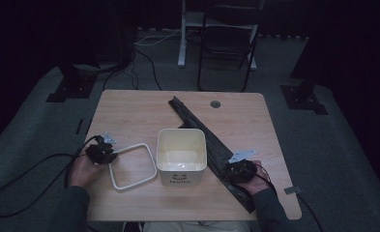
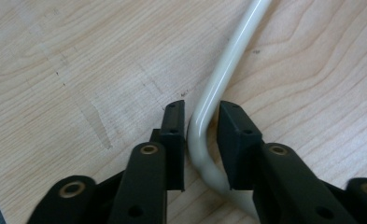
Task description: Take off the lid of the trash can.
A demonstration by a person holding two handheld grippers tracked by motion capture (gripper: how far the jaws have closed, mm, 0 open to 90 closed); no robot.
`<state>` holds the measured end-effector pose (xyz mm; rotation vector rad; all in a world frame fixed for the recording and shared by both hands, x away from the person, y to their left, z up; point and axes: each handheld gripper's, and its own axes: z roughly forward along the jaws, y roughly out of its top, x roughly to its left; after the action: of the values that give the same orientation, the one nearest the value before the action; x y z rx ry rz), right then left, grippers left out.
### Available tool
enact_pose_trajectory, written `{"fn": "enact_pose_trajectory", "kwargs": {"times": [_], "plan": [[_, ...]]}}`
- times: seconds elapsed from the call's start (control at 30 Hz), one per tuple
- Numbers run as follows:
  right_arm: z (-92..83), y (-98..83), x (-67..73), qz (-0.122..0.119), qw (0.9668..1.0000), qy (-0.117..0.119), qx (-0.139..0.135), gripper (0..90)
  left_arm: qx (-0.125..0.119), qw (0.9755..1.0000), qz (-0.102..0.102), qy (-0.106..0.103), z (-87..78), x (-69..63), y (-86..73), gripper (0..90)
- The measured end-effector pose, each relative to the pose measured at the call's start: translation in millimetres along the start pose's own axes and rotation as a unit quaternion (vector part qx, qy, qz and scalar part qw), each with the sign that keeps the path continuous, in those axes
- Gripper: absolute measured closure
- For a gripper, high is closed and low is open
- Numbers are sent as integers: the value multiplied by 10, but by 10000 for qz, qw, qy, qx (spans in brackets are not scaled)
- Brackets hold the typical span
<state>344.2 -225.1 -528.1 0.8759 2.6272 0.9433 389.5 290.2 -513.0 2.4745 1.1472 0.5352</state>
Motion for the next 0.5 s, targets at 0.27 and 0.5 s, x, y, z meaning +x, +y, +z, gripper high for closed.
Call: {"fn": "enact_pose_trajectory", "kwargs": {"times": [0.27,0.5], "plan": [[-4,1,2,-6,10000,7,-12,487,-76,9996,-271,-14,-90,-21,-27,638],[4,3,7,-27,10000,14,-9,487,45,9976,-649,-223,-58,6,-128,626]]}}
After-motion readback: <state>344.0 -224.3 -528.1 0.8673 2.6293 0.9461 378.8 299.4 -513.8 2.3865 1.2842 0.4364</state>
